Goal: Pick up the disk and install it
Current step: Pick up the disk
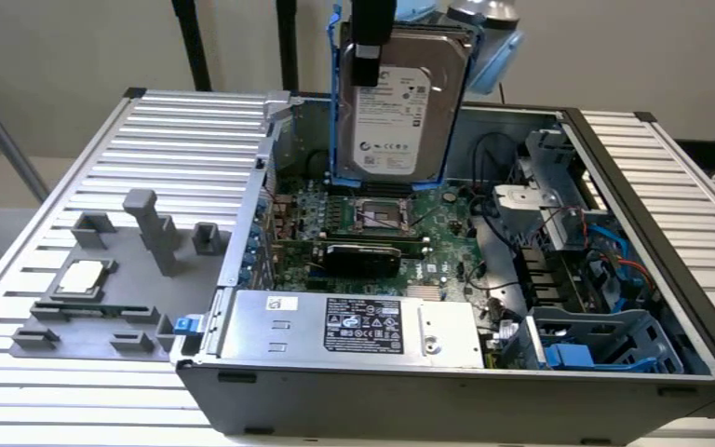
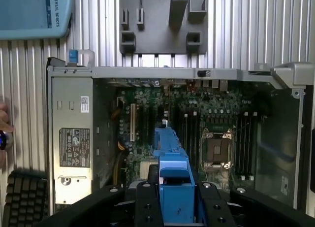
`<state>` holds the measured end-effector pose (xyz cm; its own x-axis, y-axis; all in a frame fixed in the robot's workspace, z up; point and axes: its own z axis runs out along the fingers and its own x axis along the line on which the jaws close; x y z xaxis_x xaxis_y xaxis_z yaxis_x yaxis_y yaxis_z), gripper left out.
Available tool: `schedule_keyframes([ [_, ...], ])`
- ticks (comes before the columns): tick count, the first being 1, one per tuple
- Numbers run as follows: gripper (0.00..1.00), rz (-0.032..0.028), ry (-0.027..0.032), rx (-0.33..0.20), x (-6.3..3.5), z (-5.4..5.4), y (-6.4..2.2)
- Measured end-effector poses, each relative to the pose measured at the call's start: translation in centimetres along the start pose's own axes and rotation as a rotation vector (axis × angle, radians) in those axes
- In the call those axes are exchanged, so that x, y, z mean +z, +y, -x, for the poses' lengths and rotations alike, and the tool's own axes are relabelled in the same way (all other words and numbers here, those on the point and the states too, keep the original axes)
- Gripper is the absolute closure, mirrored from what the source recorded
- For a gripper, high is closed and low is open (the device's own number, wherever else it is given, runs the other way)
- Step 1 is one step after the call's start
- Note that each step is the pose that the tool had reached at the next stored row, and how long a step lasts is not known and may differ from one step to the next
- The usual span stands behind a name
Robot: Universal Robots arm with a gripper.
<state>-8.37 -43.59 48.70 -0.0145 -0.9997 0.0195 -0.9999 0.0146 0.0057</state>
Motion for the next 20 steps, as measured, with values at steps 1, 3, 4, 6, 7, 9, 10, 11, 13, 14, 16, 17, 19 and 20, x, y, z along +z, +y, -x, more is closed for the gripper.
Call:
schedule_keyframes([
  [1,1.00,0.0000,0.0000,0.000,0.03,-0.1,-0.49],
  [3,1.00,-0.0001,-0.0001,0.000,0.09,-0.3,-1.38],
  [4,1.00,0.0000,-0.0001,0.000,0.11,-0.4,-1.85],
  [6,1.00,-0.0001,-0.0001,0.000,0.17,-0.6,-2.75],
  [7,1.00,-0.0001,-0.0001,0.000,0.19,-0.7,-3.22],
  [9,1.00,-0.0001,-0.0001,0.000,0.25,-0.9,-4.12],
  [10,1.00,0.0000,0.0000,0.000,0.27,-1.0,-4.57],
  [11,1.00,0.0000,-0.0001,0.000,0.30,-1.1,-5.05],
  [13,1.00,0.0000,-0.0001,0.000,0.37,-1.4,-5.96],
  [14,1.00,-0.0001,-0.0001,0.000,0.40,-1.5,-6.39],
  [16,1.00,0.0000,0.0000,0.000,0.47,-1.8,-7.32],
  [17,1.00,0.0000,-0.0001,0.000,0.51,-2.0,-7.77],
  [19,1.00,0.0000,0.0000,0.000,0.58,-2.3,-8.67],
  [20,1.00,0.0000,0.0000,0.000,0.62,-2.5,-9.13],
])
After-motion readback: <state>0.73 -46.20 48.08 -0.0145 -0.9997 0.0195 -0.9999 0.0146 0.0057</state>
